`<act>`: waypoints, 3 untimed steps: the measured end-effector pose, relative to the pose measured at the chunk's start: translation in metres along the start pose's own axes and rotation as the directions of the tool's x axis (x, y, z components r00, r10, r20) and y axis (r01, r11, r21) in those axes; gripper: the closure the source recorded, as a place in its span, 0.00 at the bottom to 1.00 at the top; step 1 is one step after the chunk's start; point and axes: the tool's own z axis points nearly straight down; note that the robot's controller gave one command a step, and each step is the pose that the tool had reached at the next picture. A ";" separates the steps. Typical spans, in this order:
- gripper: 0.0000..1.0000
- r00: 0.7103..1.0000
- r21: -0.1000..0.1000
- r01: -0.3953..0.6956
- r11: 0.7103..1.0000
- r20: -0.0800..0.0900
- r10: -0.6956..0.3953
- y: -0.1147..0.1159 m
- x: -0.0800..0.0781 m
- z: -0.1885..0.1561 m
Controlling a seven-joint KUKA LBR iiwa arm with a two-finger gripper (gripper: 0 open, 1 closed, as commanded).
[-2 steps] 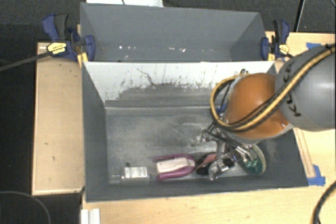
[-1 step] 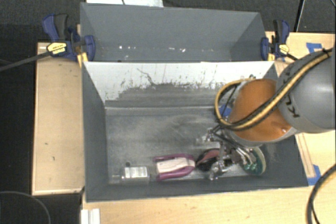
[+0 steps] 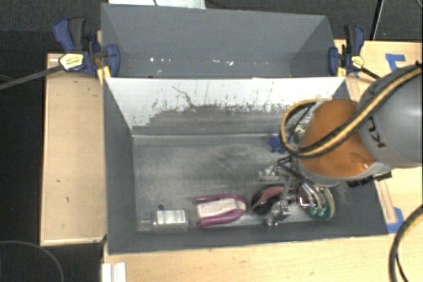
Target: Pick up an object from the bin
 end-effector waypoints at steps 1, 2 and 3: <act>1.00 1.000 0.001 0.004 1.000 0.007 -0.004 0.000 -0.003 -0.002; 1.00 1.000 0.004 0.011 1.000 -0.007 -0.011 0.000 -0.004 -0.013; 1.00 1.000 0.004 0.017 1.000 -0.002 -0.017 0.000 -0.006 -0.089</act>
Offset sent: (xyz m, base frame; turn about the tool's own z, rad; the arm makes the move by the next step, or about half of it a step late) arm 0.0000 0.0000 0.0000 0.0000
